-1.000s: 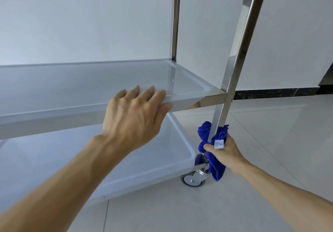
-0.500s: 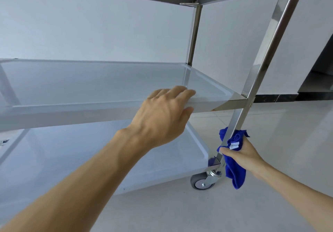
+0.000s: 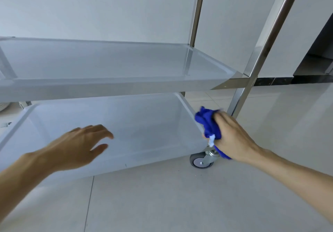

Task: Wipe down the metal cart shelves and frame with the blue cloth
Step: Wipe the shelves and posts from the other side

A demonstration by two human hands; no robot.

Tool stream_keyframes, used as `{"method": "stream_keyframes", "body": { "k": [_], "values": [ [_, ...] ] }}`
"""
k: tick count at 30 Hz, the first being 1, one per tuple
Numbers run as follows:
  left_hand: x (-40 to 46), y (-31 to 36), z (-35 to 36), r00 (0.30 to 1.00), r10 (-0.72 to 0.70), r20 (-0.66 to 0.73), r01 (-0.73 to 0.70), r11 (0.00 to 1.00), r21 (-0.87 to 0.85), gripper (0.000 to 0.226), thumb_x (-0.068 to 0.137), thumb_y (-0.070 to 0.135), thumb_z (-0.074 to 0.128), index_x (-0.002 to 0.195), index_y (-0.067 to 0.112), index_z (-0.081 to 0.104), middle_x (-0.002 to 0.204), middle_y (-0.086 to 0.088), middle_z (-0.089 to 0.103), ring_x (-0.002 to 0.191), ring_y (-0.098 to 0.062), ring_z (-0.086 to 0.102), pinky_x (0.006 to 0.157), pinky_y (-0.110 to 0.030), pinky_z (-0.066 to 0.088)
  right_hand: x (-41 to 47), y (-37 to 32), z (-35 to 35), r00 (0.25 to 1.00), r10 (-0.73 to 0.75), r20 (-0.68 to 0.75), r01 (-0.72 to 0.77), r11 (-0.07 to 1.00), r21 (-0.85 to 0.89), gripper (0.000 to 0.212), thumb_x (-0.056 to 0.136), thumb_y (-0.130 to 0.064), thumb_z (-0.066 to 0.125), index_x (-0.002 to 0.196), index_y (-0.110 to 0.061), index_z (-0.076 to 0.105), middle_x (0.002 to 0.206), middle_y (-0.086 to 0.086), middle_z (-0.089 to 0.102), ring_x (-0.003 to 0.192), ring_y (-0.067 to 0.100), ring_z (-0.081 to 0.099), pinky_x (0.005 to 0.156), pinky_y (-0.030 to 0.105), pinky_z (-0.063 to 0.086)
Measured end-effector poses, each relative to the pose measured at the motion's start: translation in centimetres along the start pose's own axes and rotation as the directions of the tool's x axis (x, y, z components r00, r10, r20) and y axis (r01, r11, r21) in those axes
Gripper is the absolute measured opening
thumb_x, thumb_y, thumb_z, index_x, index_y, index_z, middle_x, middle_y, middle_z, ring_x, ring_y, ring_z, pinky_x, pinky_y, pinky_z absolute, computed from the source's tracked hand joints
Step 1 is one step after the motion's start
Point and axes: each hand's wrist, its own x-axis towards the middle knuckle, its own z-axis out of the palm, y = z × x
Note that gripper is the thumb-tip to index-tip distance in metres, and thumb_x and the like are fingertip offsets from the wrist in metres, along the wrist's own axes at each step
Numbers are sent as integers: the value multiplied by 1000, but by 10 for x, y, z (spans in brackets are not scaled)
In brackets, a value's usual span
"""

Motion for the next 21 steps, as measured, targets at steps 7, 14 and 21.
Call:
{"method": "stream_keyframes", "body": {
  "k": [7,14,21],
  "values": [
    [-11,-24,32,932,-213,293,210,977,43,53,98,55,38,148,42,27,155,20,26,136,-9,39,111,-34,36,25,19,61,690,204,695,196,871,-451,127,66,-65,75,155,-37,-11,164,-4,-15,148,36,-4,121,51,14],
    [-7,-24,45,852,-264,453,308,951,-24,84,90,62,54,153,49,1,166,8,-4,152,-23,12,120,-39,19,31,44,56,760,52,648,248,898,-362,107,84,-42,73,152,-50,-9,165,-11,-7,148,25,7,119,44,24],
    [-8,-17,56,833,-297,466,310,949,51,85,93,54,56,153,48,-4,165,10,-9,151,-30,7,114,-51,31,22,-28,105,837,-143,529,375,853,-362,86,96,-42,57,158,-29,-1,167,1,-6,142,41,17,117,50,23]
  ]
}}
